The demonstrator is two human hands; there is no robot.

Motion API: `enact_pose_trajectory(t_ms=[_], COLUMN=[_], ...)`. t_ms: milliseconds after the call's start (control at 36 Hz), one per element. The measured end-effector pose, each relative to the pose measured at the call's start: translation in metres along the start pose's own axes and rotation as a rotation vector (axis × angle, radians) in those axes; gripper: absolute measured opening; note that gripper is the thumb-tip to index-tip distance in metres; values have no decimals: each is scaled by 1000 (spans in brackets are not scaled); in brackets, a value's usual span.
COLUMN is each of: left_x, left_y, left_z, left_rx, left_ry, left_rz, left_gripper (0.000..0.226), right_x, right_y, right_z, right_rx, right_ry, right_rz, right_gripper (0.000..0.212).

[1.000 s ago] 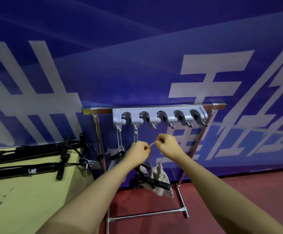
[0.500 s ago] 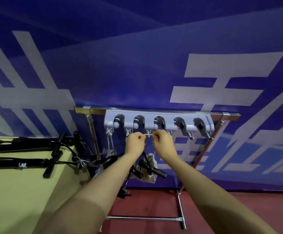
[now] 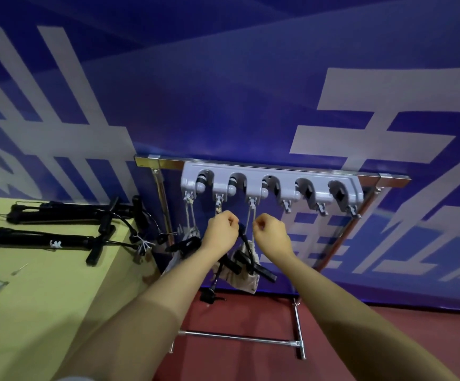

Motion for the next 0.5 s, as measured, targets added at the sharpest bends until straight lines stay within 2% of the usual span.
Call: enact_pose_trajectory(t_ms=[250,500], left_x=[30,110], left_y=[-46,-138], left_z=[22,50], left_rx=[-36,-150], left_ry=[-16,-67], left_rz=[10,60], left_gripper=[13,13], right_x=[40,116], right_y=[29,108], right_z=[20,40], right_rx=[82,192], right_ry=[-56,-157], right_rz=[-35,-11], right_gripper=[15,13])
Point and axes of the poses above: each hand's wrist, its own z-axis away from the middle knuckle, its own y-axis out of the palm, x = y × z, the point moved 6 cm from there along -z, towards the middle knuckle, and after that the axes turned 3 degrees about x, right-handed, at the moved point
